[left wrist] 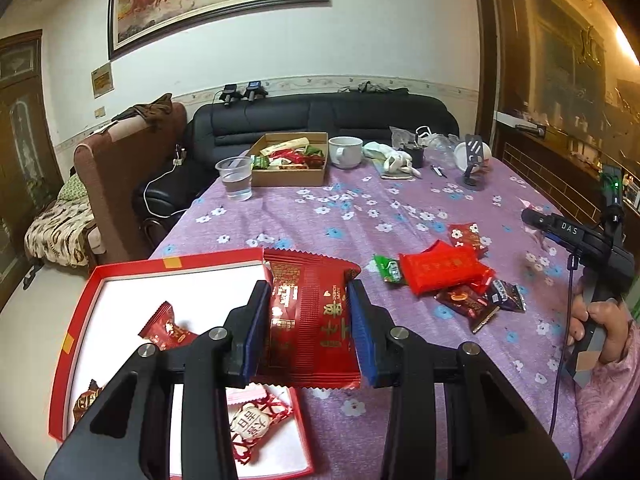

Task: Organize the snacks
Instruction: 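Release the red packet and pink Lotso candy into the tray with both tools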

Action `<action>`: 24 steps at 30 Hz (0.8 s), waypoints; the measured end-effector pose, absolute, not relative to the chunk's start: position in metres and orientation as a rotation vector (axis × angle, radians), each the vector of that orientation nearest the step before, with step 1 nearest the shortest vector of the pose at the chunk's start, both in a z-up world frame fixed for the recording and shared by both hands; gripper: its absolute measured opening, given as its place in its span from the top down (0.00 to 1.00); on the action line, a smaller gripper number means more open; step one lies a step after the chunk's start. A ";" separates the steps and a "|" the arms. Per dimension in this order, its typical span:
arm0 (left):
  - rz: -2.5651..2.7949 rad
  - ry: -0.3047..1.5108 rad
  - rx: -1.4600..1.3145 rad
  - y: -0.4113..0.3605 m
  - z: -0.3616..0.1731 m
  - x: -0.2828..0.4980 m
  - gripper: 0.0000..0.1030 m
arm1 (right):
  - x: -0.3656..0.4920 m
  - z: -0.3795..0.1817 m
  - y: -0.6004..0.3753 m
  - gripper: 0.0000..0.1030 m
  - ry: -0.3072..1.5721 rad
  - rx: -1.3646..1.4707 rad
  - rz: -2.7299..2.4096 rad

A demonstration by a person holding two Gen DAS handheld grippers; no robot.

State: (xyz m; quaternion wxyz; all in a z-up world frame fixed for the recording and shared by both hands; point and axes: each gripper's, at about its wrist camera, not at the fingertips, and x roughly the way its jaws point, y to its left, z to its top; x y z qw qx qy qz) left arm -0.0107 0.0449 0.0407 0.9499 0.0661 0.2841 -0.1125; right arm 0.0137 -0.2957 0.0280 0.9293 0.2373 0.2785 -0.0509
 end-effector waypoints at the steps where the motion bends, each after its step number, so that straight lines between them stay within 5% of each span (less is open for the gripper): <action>1: -0.223 0.577 0.132 0.047 0.041 -0.011 0.64 | 0.014 0.028 -0.296 0.62 0.571 0.484 -0.105; 24: -0.074 0.584 0.036 0.140 0.039 -0.008 0.67 | 0.010 0.032 -0.279 0.61 0.578 0.416 -0.160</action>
